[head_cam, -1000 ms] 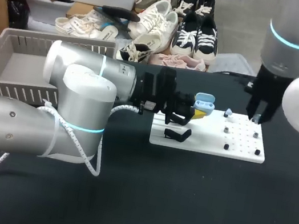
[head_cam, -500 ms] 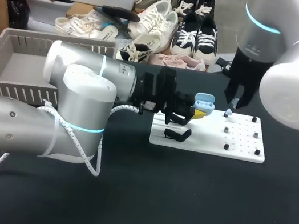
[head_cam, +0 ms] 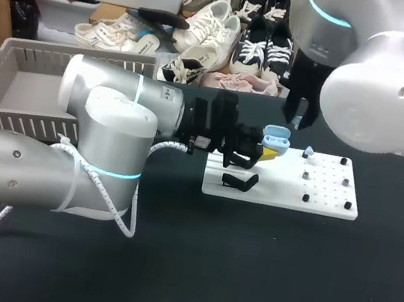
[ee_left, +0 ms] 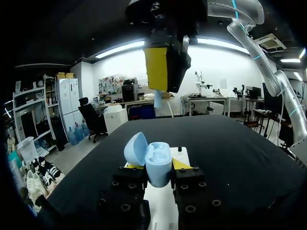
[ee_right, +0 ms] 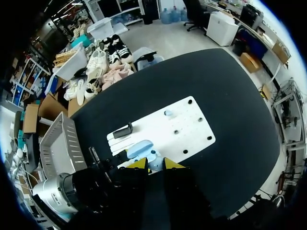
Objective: Pick up each earbud case from the left stands, insert the matching earbuds, close the lid, and place the case in the box.
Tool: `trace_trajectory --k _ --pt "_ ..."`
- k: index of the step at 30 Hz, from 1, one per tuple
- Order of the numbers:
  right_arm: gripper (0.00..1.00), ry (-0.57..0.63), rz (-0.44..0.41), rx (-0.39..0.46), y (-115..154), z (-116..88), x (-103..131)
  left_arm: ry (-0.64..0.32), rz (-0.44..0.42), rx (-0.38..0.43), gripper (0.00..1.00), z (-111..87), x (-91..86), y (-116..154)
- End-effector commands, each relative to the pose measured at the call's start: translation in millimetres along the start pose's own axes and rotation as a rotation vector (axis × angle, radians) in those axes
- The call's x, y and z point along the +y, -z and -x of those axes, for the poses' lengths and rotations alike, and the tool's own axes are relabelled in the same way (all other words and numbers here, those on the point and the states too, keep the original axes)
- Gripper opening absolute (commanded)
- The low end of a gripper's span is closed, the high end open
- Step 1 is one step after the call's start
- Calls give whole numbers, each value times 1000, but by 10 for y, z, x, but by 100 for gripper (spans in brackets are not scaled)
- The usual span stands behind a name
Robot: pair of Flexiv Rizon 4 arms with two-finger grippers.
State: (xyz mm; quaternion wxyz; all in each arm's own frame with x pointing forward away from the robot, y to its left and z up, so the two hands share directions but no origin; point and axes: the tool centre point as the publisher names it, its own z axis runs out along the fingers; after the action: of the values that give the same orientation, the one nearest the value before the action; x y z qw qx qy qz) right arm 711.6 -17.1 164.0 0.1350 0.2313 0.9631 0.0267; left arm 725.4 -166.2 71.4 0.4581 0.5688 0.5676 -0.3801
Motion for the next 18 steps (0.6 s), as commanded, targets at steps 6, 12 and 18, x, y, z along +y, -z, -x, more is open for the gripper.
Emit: trace_trajectory --k 6,12,18 --pt "0 -9 -7 32 -126 -122 36 -1 5 -3 0 -7 -11 -1" --pt "0 -12 -10 49 -184 -122 27 -1 5 -3 0 -7 -11 -1" --pt "0 -15 -15 62 -246 -95 46 -1 5 -3 0 -7 -11 -1"
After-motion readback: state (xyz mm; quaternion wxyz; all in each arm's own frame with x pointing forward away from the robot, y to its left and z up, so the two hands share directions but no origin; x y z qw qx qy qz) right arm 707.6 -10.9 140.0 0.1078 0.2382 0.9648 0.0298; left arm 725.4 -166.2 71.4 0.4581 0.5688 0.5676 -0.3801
